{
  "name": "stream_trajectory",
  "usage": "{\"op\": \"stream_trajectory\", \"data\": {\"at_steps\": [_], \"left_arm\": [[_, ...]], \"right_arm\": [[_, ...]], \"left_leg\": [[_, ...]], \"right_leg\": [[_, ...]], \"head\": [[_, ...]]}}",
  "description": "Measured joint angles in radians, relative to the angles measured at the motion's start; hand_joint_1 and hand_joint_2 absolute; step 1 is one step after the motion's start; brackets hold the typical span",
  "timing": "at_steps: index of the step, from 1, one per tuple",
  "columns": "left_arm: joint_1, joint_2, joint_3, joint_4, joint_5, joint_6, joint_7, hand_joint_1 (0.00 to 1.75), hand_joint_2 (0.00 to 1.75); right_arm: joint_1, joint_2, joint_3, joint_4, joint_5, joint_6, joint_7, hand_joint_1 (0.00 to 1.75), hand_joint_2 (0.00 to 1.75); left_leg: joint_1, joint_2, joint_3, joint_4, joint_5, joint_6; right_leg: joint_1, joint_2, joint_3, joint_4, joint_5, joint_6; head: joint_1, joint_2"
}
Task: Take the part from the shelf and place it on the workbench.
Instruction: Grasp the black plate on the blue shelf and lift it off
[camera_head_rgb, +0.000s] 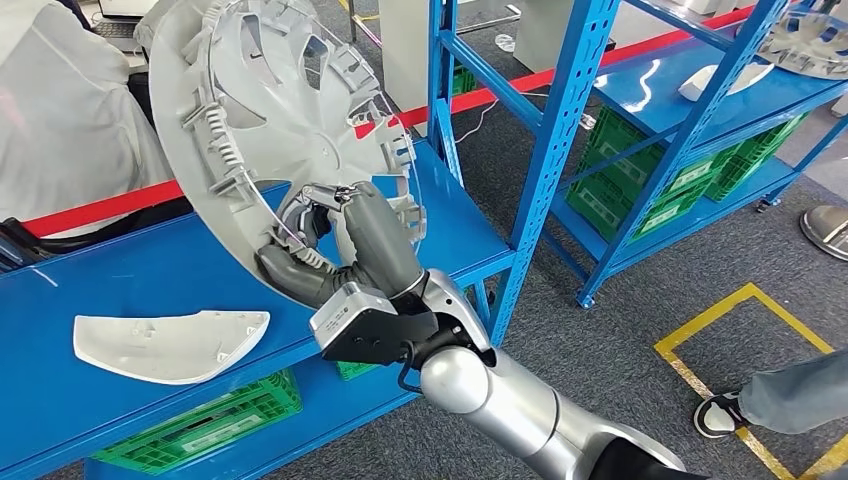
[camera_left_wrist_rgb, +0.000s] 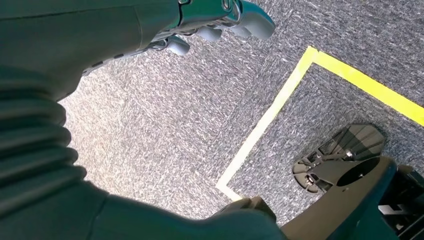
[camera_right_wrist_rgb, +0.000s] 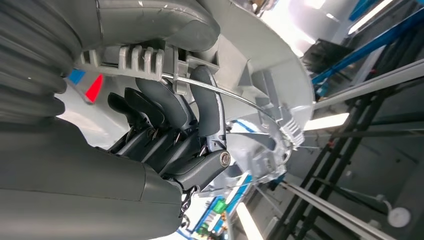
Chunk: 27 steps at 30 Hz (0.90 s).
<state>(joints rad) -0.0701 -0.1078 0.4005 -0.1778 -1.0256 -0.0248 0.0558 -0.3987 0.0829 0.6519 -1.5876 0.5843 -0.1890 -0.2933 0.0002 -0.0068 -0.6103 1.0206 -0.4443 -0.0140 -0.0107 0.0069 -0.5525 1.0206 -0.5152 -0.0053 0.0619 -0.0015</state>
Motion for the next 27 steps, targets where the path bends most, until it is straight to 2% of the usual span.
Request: {"op": "stream_trajectory", "data": {"at_steps": [20, 27], "left_arm": [[0.003, -0.005, 0.041, -0.001, 0.025, 0.002, -0.012, 0.00, 1.75], [0.001, -0.008, 0.052, -0.002, 0.017, -0.003, -0.021, 0.00, 1.75]], "right_arm": [[0.006, -0.022, 0.050, -0.053, -0.022, 0.005, -0.017, 1.75, 1.75], [0.015, -0.027, 0.055, -0.062, 0.008, 0.010, 0.021, 1.75, 1.75]], "left_leg": [[0.000, 0.000, 0.000, 0.000, 0.000, 0.000], [0.000, 0.000, 0.000, 0.000, 0.000, 0.000]], "right_leg": [[0.000, 0.000, 0.000, 0.000, 0.000, 0.000], [0.000, 0.000, 0.000, 0.000, 0.000, 0.000]], "head": [[0.000, 0.000], [0.000, 0.000]]}}
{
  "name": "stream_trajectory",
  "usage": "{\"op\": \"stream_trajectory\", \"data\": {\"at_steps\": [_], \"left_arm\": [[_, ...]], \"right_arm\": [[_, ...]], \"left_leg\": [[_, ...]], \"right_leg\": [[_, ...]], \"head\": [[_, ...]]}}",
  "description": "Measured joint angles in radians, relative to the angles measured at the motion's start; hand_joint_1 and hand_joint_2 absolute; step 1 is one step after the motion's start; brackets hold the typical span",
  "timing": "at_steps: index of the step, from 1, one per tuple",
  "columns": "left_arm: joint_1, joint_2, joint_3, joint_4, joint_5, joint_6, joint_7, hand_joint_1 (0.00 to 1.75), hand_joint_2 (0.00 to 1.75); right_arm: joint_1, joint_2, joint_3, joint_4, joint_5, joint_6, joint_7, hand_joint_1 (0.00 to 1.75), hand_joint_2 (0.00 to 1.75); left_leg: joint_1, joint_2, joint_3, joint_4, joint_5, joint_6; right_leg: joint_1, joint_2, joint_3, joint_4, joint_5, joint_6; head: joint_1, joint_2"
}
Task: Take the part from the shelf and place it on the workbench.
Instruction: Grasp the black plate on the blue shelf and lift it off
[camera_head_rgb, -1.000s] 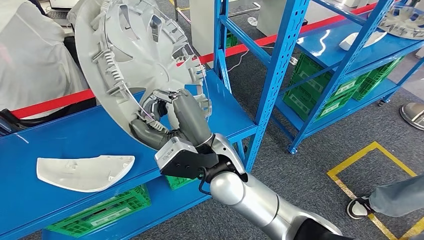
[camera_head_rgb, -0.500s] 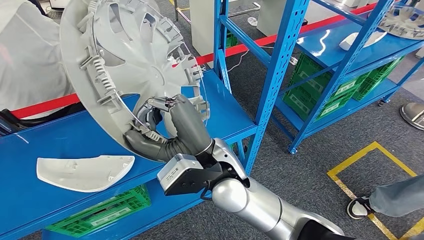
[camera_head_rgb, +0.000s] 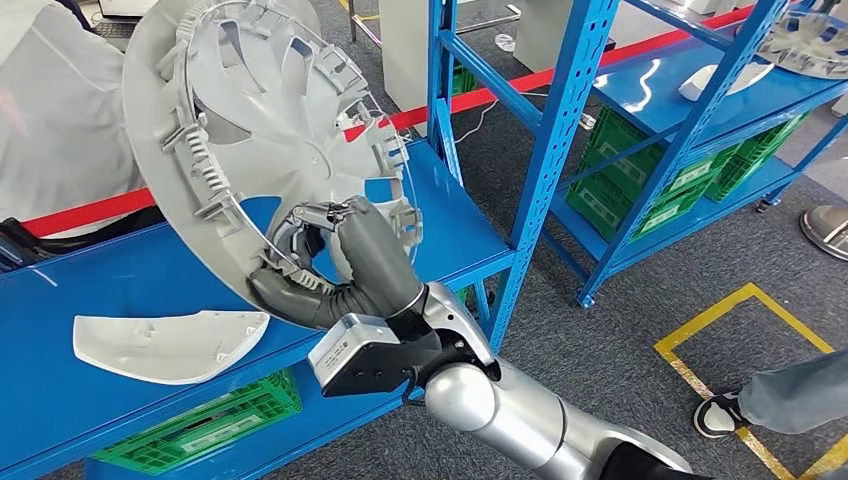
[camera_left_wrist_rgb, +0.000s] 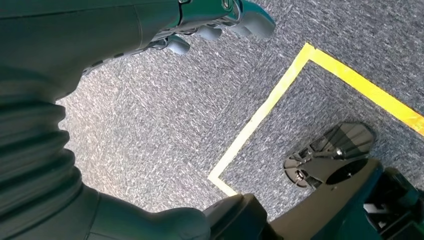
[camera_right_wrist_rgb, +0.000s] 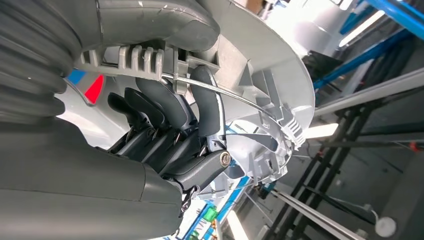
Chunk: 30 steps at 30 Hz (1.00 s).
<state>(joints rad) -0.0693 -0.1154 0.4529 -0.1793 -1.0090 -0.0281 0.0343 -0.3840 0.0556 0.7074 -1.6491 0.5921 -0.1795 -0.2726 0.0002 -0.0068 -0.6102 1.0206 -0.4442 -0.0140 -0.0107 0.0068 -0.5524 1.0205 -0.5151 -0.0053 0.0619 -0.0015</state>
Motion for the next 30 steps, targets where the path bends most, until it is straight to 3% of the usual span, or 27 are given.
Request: {"op": "stream_trajectory", "data": {"at_steps": [11, 17, 19, 22, 23, 24, 25, 28, 30], "left_arm": [[-0.001, -0.001, 0.015, 0.000, 0.006, -0.018, 0.022, 0.00, 1.75], [-0.002, 0.000, 0.025, 0.000, 0.008, -0.023, 0.028, 0.00, 1.75], [-0.002, -0.001, 0.028, -0.001, 0.008, -0.024, 0.030, 0.00, 1.75], [-0.003, -0.001, 0.030, -0.001, 0.004, -0.025, 0.034, 0.00, 1.75], [-0.002, -0.001, 0.030, -0.001, 0.003, -0.026, 0.035, 0.00, 1.75], [-0.002, -0.001, 0.030, -0.001, 0.002, -0.026, 0.035, 0.00, 1.75], [-0.002, -0.002, 0.030, -0.001, 0.001, -0.027, 0.036, 0.00, 1.75], [-0.002, -0.002, 0.031, -0.002, -0.001, -0.027, 0.037, 0.00, 1.75], [-0.002, -0.002, 0.031, -0.002, -0.002, -0.027, 0.037, 0.00, 1.75]], "right_arm": [[0.000, -0.003, 0.001, 0.000, 0.033, 0.011, 0.020, 1.75, 1.75], [0.000, -0.003, 0.001, 0.000, 0.035, 0.015, 0.021, 1.75, 1.75], [-0.001, -0.003, 0.001, 0.000, 0.036, 0.016, 0.021, 1.75, 1.75], [0.002, -0.004, 0.001, 0.000, 0.041, 0.018, 0.021, 1.75, 1.75], [0.004, -0.004, 0.001, 0.001, 0.043, 0.019, 0.021, 1.75, 1.75], [0.004, -0.005, 0.001, 0.001, 0.045, 0.020, 0.021, 1.75, 1.75], [0.005, -0.005, 0.001, 0.001, 0.047, 0.021, 0.020, 1.75, 1.75], [0.004, -0.005, 0.001, 0.001, 0.049, 0.030, 0.018, 1.75, 1.75], [0.003, -0.005, 0.001, 0.001, 0.050, 0.034, 0.016, 1.75, 1.75]], "left_leg": [[-0.006, 0.000, -0.001, 0.003, -0.002, 0.003], [-0.010, 0.001, 0.001, 0.000, 0.001, 0.018], [-0.004, 0.004, 0.003, -0.012, 0.010, 0.028], [-0.003, 0.008, -0.003, -0.015, 0.016, 0.034], [-0.003, 0.008, -0.006, -0.013, 0.017, 0.033], [-0.002, 0.009, -0.010, -0.010, 0.018, 0.032], [-0.001, 0.009, -0.014, -0.006, 0.019, 0.029], [0.002, 0.006, -0.029, 0.009, 0.024, 0.014], [0.000, 0.003, -0.037, 0.015, 0.031, -0.002]], "right_leg": [[-0.006, 0.000, 0.001, -0.001, 0.000, 0.003], [-0.013, 0.000, 0.002, -0.001, 0.001, 0.018], [-0.012, -0.001, -0.015, 0.040, -0.032, 0.022], [-0.010, -0.002, -0.094, 0.218, -0.128, 0.024], [-0.011, -0.002, -0.113, 0.263, -0.140, 0.025], [-0.011, -0.002, -0.116, 0.274, -0.132, 0.025], [-0.012, -0.003, -0.099, 0.244, -0.107, 0.026], [-0.013, -0.002, -0.006, 0.069, -0.032, 0.020], [-0.009, 0.001, 0.004, 0.036, -0.025, 0.004]], "head": [[0.000, 0.000], [0.000, 0.000], [0.003, 0.000], [0.008, 0.000], [0.008, 0.000], [0.008, 0.000], [0.008, 0.000], [0.009, 0.000], [0.009, 0.000]]}}
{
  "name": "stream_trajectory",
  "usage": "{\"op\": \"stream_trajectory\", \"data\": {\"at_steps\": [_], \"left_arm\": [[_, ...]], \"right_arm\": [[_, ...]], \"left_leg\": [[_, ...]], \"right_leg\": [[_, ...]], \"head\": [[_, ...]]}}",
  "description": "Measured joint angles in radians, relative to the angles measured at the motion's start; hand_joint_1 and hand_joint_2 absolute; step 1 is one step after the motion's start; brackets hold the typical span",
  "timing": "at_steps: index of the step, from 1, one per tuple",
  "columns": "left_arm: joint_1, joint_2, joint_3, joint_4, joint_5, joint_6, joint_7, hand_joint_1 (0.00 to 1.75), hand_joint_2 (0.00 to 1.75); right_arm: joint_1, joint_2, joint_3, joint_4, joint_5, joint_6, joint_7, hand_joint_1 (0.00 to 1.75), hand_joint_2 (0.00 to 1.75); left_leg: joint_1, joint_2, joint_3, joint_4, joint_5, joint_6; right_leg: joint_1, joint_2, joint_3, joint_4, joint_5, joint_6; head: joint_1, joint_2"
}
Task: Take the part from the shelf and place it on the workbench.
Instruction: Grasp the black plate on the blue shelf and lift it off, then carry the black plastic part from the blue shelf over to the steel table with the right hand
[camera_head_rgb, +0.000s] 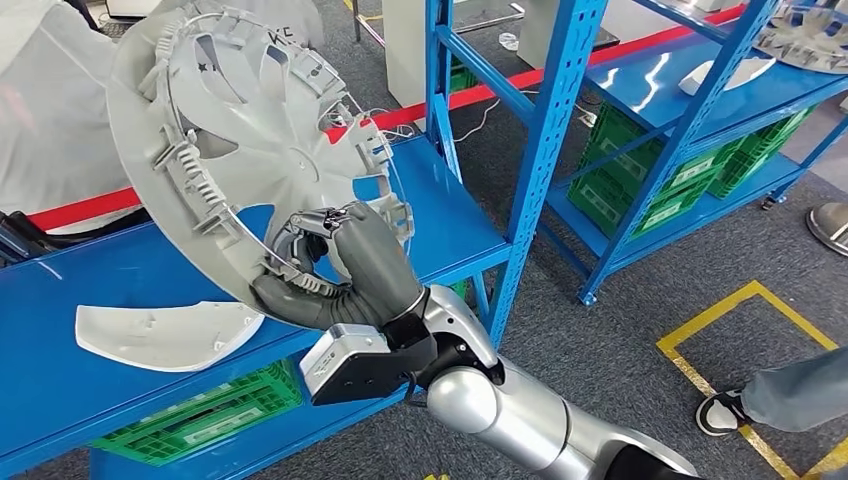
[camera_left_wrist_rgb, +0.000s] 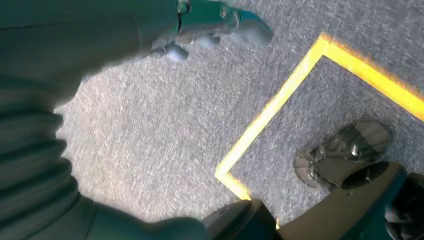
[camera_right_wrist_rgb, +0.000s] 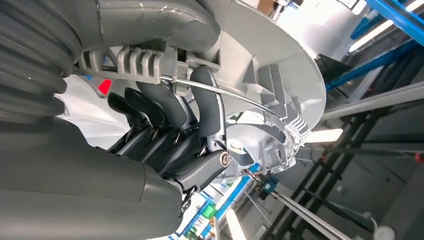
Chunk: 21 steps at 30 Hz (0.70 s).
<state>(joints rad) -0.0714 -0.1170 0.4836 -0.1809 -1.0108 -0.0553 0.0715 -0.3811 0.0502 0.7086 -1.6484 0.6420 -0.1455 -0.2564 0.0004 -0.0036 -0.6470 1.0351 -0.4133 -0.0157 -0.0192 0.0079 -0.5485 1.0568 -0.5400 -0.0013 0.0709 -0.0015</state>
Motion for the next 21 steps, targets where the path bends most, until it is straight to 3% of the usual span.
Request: {"op": "stream_trajectory", "data": {"at_steps": [2, 4, 7, 8, 9, 10, 11, 13, 15, 18, 19, 21], "left_arm": [[0.001, 0.000, 0.000, 0.000, -0.001, 0.000, 0.000, 0.00, 1.75], [0.002, 0.001, 0.000, 0.000, -0.003, 0.000, 0.000, 0.00, 1.75], [0.002, 0.001, 0.001, 0.000, -0.004, 0.002, -0.001, 0.00, 1.75], [0.002, 0.001, 0.001, 0.000, -0.004, 0.002, -0.001, 0.00, 1.75], [0.002, 0.001, 0.001, 0.000, -0.004, 0.002, -0.001, 0.00, 1.75], [0.002, 0.001, 0.002, 0.000, -0.005, 0.002, -0.002, 0.00, 1.75], [0.002, 0.001, 0.002, 0.000, -0.005, 0.002, -0.002, 0.00, 1.75], [0.001, 0.003, 0.003, -0.002, -0.007, 0.001, -0.002, 0.00, 1.75], [0.000, 0.004, 0.004, -0.003, -0.009, 0.000, -0.003, 0.00, 1.75], [0.001, 0.003, 0.005, -0.003, -0.013, 0.000, -0.003, 0.00, 1.75], [0.001, 0.002, 0.006, -0.004, -0.014, 0.000, -0.003, 0.00, 1.75], [0.000, 0.002, 0.007, -0.005, -0.017, 0.000, -0.003, 0.00, 1.75]], "right_arm": [[-0.001, 0.000, 0.000, 0.000, 0.001, 0.002, -0.002, 1.75, 1.75], [-0.003, 0.001, 0.000, 0.000, 0.001, 0.006, -0.004, 1.75, 1.75], [-0.002, 0.003, 0.000, 0.000, 0.002, 0.010, -0.006, 1.75, 1.75], [-0.001, 0.003, 0.000, 0.001, 0.002, 0.011, -0.006, 1.75, 1.75], [-0.001, 0.003, 0.000, 0.001, 0.002, 0.012, -0.007, 1.75, 1.75], [-0.001, 0.003, 0.000, 0.002, 0.002, 0.013, -0.008, 1.75, 1.75], [-0.001, 0.003, 0.000, 0.002, 0.002, 0.014, -0.008, 1.75, 1.75], [-0.001, 0.004, 0.000, 0.002, 0.002, 0.015, -0.010, 1.75, 1.75], [-0.001, 0.006, 0.000, 0.002, 0.002, 0.019, -0.009, 1.75, 1.75], [-0.001, 0.009, 0.000, 0.001, 0.006, 0.025, -0.007, 1.75, 1.75], [-0.001, 0.009, 0.000, 0.001, 0.009, 0.027, -0.005, 1.75, 1.75], [-0.001, 0.009, 0.000, 0.001, 0.018, 0.032, 0.001, 1.75, 1.75]], "left_leg": [[0.002, -0.002, -0.003, -0.003, 0.010, -0.017], [0.007, -0.002, -0.017, 0.017, -0.012, -0.030], [0.009, -0.001, -0.068, 0.176, -0.136, -0.042], [0.009, -0.001, -0.080, 0.231, -0.166, -0.044], [0.009, -0.001, -0.078, 0.262, -0.177, -0.044], [0.009, -0.001, -0.057, 0.256, -0.170, -0.041], [0.007, -0.001, -0.020, 0.214, -0.152, -0.036], [0.001, 0.000, 0.084, 0.072, -0.127, -0.021], [-0.008, 0.000, 0.138, -0.014, -0.121, -0.011], [-0.010, 0.004, 0.128, -0.033, -0.099, 0.005], [-0.007, 0.007, 0.123, -0.039, -0.087, 0.013], [-0.002, 0.011, 0.105, -0.046, -0.062, 0.023]], "right_leg": [[0.002, 0.000, -0.010, -0.002, 0.010, -0.018], [0.001, -0.002, -0.021, -0.004, 0.025, -0.034], [0.002, -0.004, -0.051, -0.005, 0.049, -0.046], [0.003, -0.005, -0.062, -0.004, 0.057, -0.047], [0.005, -0.005, -0.074, -0.003, 0.066, -0.047], [0.007, -0.004, -0.086, -0.003, 0.075, -0.047], [0.008, -0.004, -0.096, -0.003, 0.083, -0.046], [0.010, -0.004, -0.110, -0.003, 0.099, -0.041], [0.008, -0.006, -0.115, -0.006, 0.113, -0.030], [0.007, -0.006, -0.118, -0.013, 0.127, -0.011], [0.008, -0.005, -0.125, -0.002, 0.109, -0.006], [0.007, -0.004, -0.152, 0.076, 0.027, 0.001]], "head": [[0.001, 0.000], [-0.001, 0.000], [-0.005, 0.000], [-0.005, 0.000], [-0.005, 0.000], [-0.005, 0.000], [-0.005, 0.000], [-0.005, 0.000], [-0.004, 0.000], [-0.005, 0.000], [-0.004, 0.000], [0.000, 0.000]]}}
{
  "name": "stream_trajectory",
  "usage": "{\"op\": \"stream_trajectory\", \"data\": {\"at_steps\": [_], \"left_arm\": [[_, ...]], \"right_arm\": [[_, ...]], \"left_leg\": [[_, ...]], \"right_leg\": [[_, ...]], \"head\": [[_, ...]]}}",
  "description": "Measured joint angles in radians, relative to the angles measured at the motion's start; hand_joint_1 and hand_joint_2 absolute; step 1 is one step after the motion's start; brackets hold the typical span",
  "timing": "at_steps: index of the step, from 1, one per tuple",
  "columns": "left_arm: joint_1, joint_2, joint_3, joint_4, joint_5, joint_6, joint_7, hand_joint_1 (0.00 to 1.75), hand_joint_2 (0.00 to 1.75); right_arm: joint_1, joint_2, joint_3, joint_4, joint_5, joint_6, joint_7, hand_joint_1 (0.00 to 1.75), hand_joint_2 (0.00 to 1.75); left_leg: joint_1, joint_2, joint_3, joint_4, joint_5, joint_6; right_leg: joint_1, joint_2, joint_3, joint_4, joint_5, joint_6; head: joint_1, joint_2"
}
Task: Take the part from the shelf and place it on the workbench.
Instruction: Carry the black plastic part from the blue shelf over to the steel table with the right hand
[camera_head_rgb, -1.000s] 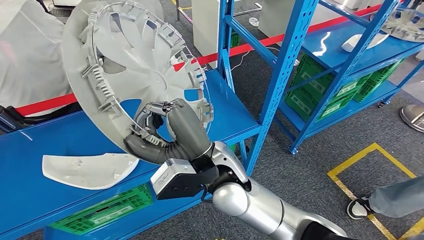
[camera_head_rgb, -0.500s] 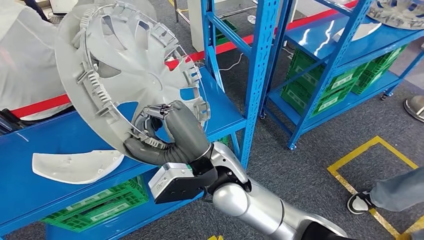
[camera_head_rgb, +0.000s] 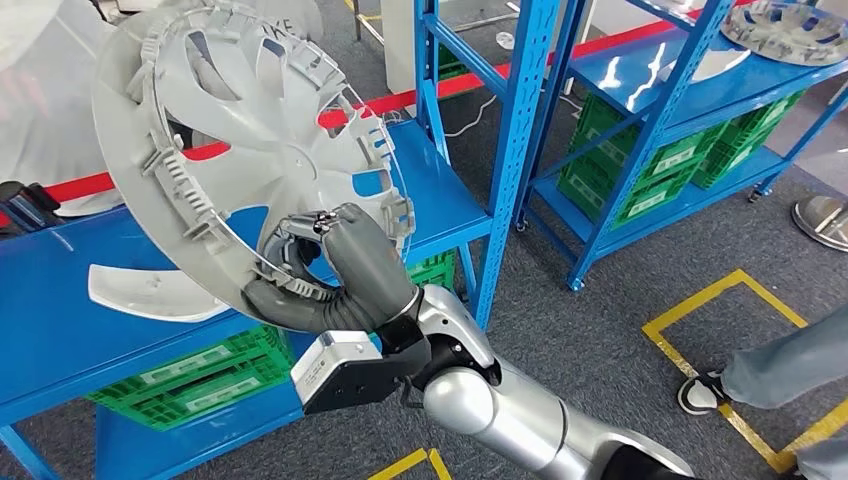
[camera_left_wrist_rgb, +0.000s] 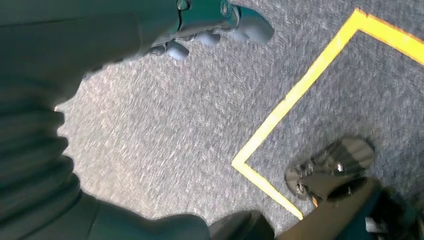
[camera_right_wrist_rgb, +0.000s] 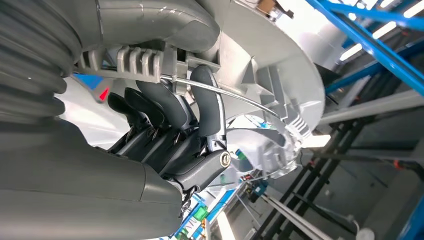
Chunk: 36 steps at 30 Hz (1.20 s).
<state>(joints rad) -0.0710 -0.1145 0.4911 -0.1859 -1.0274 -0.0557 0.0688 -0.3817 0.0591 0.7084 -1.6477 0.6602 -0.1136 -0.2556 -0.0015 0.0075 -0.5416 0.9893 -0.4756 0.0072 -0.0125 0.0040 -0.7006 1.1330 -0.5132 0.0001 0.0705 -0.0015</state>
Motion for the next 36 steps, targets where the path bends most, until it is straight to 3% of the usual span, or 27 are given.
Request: {"op": "stream_trajectory", "data": {"at_steps": [2, 3, 4, 6, 8, 10, 12, 14, 16, 17, 18, 19, 20, 21, 23, 24, 25, 27, 28, 30, 32, 33, 34, 35, 36], "left_arm": [[0.001, 0.000, 0.001, -0.001, -0.001, 0.000, 0.000, 0.00, 1.75], [0.002, -0.001, 0.001, 0.000, -0.001, 0.000, 0.000, 0.00, 1.75], [0.002, -0.001, 0.001, 0.000, -0.001, 0.000, 0.000, 0.00, 1.75], [0.002, -0.002, 0.004, 0.000, -0.001, 0.001, -0.001, 0.00, 1.75], [0.003, -0.003, 0.006, -0.001, -0.001, 0.002, -0.001, 0.00, 1.75], [0.005, -0.003, 0.008, -0.001, -0.001, 0.003, -0.002, 0.00, 1.75], [0.008, -0.002, 0.011, -0.001, -0.001, 0.003, -0.002, 0.00, 1.75], [0.010, -0.002, 0.016, -0.001, 0.000, 0.004, -0.001, 0.00, 1.75], [0.010, -0.002, 0.019, -0.001, 0.002, 0.004, 0.000, 0.00, 1.75], [0.010, -0.002, 0.021, -0.001, 0.003, 0.004, 0.000, 0.00, 1.75], [0.010, -0.002, 0.022, -0.001, 0.003, 0.005, 0.001, 0.00, 1.75], [0.010, -0.002, 0.024, -0.001, 0.004, 0.005, 0.001, 0.00, 1.75], [0.011, -0.002, 0.025, -0.002, 0.004, 0.005, 0.002, 0.00, 1.75], [0.010, -0.002, 0.025, -0.002, 0.005, 0.005, 0.002, 0.00, 1.75], [0.009, -0.002, 0.027, -0.003, 0.005, 0.007, 0.001, 0.00, 1.75], [0.008, -0.002, 0.027, -0.004, 0.005, 0.008, 0.000, 0.00, 1.75], [0.008, -0.002, 0.027, -0.004, 0.004, 0.009, 0.000, 0.00, 1.75], [0.009, -0.004, 0.029, -0.003, 0.001, 0.010, -0.001, 0.00, 1.75], [0.009, -0.004, 0.031, -0.003, -0.001, 0.010, -0.001, 0.00, 1.75], [0.010, -0.004, 0.032, -0.003, -0.005, 0.010, 0.000, 0.00, 1.75], [0.010, -0.003, 0.032, -0.004, -0.009, 0.010, 0.000, 0.00, 1.75], [0.010, -0.003, 0.032, -0.004, -0.011, 0.009, 0.000, 0.00, 1.75], [0.010, -0.003, 0.032, -0.004, -0.012, 0.009, 0.000, 0.00, 1.75], [0.010, -0.003, 0.032, -0.003, -0.014, 0.009, 0.000, 0.00, 1.75], [0.010, -0.003, 0.032, -0.003, -0.016, 0.009, 0.000, 0.00, 1.75]], "right_arm": [[0.004, 0.000, 0.000, 0.000, 0.011, 0.006, 0.005, 1.75, 1.75], [0.007, 0.000, 0.000, 0.000, 0.017, 0.010, 0.007, 1.75, 1.75], [0.010, 0.000, 0.000, 0.000, 0.023, 0.013, 0.009, 1.75, 1.75], [0.015, 0.000, 0.000, 0.000, 0.032, 0.017, 0.010, 1.75, 1.75], [0.018, 0.002, 0.000, -0.001, 0.040, 0.017, 0.010, 1.75, 1.75], [0.022, 0.004, -0.001, -0.002, 0.044, 0.017, 0.008, 1.75, 1.75], [0.024, 0.004, -0.001, -0.002, 0.049, 0.016, 0.005, 1.75, 1.75], [0.025, 0.007, -0.001, -0.002, 0.052, 0.014, 0.003, 1.75, 1.75], [0.027, 0.010, -0.001, -0.002, 0.053, 0.011, 0.002, 1.75, 1.75], [0.029, 0.010, -0.001, -0.002, 0.054, 0.009, 0.002, 1.75, 1.75], [0.030, 0.010, -0.001, -0.002, 0.055, 0.007, 0.001, 1.75, 1.75], [0.031, 0.010, -0.001, -0.002, 0.055, 0.006, 0.001, 1.75, 1.75], [0.032, 0.011, -0.001, -0.002, 0.055, 0.005, 0.000, 1.75, 1.75], [0.032, 0.011, -0.001, -0.002, 0.056, 0.004, -0.001, 1.75, 1.75], [0.033, 0.014, -0.001, -0.002, 0.058, 0.002, -0.001, 1.75, 1.75], [0.034, 0.017, -0.001, -0.002, 0.060, 0.001, -0.001, 1.75, 1.75], [0.034, 0.019, 0.000, -0.002, 0.063, 0.000, -0.001, 1.75, 1.75], [0.036, 0.021, 0.000, -0.002, 0.071, -0.003, -0.001, 1.75, 1.75], [0.037, 0.022, 0.000, -0.003, 0.074, -0.005, -0.001, 1.75, 1.75], [0.042, 0.021, -0.001, -0.005, 0.079, -0.010, 0.000, 1.75, 1.75], [0.048, 0.021, -0.001, -0.008, 0.082, -0.014, 0.001, 1.75, 1.75], [0.052, 0.020, -0.002, -0.008, 0.082, -0.014, 0.002, 1.75, 1.75], [0.055, 0.019, -0.002, -0.008, 0.082, -0.015, 0.002, 1.75, 1.75], [0.056, 0.018, -0.002, -0.008, 0.082, -0.016, 0.002, 1.75, 1.75], [0.057, 0.017, -0.002, -0.008, 0.081, -0.018, 0.002, 1.75, 1.75]], "left_leg": [[0.001, 0.001, -0.028, 0.003, 0.020, 0.003], [0.001, 0.002, -0.043, 0.005, 0.030, 0.002], [0.002, 0.003, -0.058, 0.010, 0.038, 0.000], [0.005, 0.004, -0.088, 0.023, 0.052, -0.007], [0.005, 0.002, -0.112, 0.040, 0.063, -0.018], [0.004, 0.000, -0.123, 0.048, 0.074, -0.032], [0.006, -0.002, -0.126, 0.047, 0.083, -0.045], [0.009, -0.005, -0.142, 0.081, 0.039, -0.057], [0.011, -0.006, -0.171, 0.189, -0.056, -0.067], [0.012, -0.006, -0.183, 0.252, -0.092, -0.070], [0.012, -0.006, -0.186, 0.299, -0.109, -0.072], [0.011, -0.006, -0.174, 0.315, -0.105, -0.071], [0.011, -0.006, -0.146, 0.295, -0.085, -0.069], [0.011, -0.006, -0.099, 0.239, -0.063, -0.064], [0.006, -0.008, 0.003, 0.097, -0.053, -0.051], [0.002, -0.009, 0.035, 0.046, -0.057, -0.044], [-0.002, -0.011, 0.046, 0.022, -0.063, -0.038], [-0.004, -0.009, 0.037, 0.012, -0.049, -0.024], [-0.002, -0.007, 0.032, 0.008, -0.038, -0.016], [0.003, -0.001, 0.014, 0.002, -0.013, -0.001], [0.002, 0.001, -0.015, 0.005, 0.010, 0.004], [0.002, 0.002, -0.032, 0.008, 0.020, 0.004], [0.002, 0.003, -0.050, 0.013, 0.030, 0.003], [0.002, 0.004, -0.068, 0.019, 0.040, 0.001], [0.003, 0.004, -0.085, 0.026, 0.048, -0.002]], "right_leg": [[-0.001, 0.000, -0.028, 0.124, -0.080, 0.007], [-0.002, 0.000, -0.031, 0.166, -0.091, 0.010], [-0.003, -0.001, -0.018, 0.176, -0.080, 0.012], [-0.005, -0.002, 0.063, 0.091, -0.035, 0.014], [-0.003, -0.001, 0.151, -0.035, -0.031, 0.008], [0.002, 0.002, 0.175, -0.083, -0.045, -0.007], [0.001, 0.002, 0.164, -0.084, -0.033, -0.024], [-0.002, 0.000, 0.148, -0.086, -0.012, -0.038], [-0.003, -0.001, 0.125, -0.086, 0.009, -0.046], [-0.002, -0.001, 0.112, -0.086, 0.019, -0.047], [-0.002, -0.001, 0.098, -0.085, 0.030, -0.046], [-0.002, -0.001, 0.085, -0.085, 0.040, -0.045], [-0.001, -0.001, 0.073, -0.085, 0.050, -0.043], [-0.001, -0.001, 0.061, -0.085, 0.060, -0.040], [-0.001, -0.001, 0.046, -0.085, 0.078, -0.032], [-0.002, -0.001, 0.043, -0.087, 0.086, -0.026], [-0.003, -0.002, 0.042, -0.090, 0.095, -0.019], [-0.005, -0.002, 0.041, -0.095, 0.107, -0.006], [-0.005, -0.002, 0.036, -0.089, 0.097, -0.001], [-0.005, 0.000, 0.014, -0.030, 0.025, 0.006], [-0.005, 0.000, -0.016, 0.087, -0.069, 0.011], [-0.005, 0.000, -0.023, 0.140, -0.089, 0.014], [-0.005, -0.001, -0.018, 0.168, -0.086, 0.015], [-0.005, -0.001, 0.003, 0.164, -0.066, 0.016], [-0.005, -0.001, 0.040, 0.126, -0.039, 0.016]], "head": [[0.003, 0.000], [0.003, 0.000], [0.003, 0.000], [0.004, 0.000], [0.005, 0.000], [0.007, 0.000], [0.008, 0.000], [0.005, 0.000], [0.001, 0.000], [0.000, 0.000], [0.000, 0.000], [0.000, 0.000], [0.000, 0.000], [0.000, 0.000], [0.001, 0.000], [0.001, 0.000], [0.001, 0.000], [0.000, 0.000], [0.000, 0.000], [0.004, 0.000], [0.007, 0.000], [0.007, 0.000], [0.007, 0.000], [0.008, 0.000], [0.008, 0.000]]}}
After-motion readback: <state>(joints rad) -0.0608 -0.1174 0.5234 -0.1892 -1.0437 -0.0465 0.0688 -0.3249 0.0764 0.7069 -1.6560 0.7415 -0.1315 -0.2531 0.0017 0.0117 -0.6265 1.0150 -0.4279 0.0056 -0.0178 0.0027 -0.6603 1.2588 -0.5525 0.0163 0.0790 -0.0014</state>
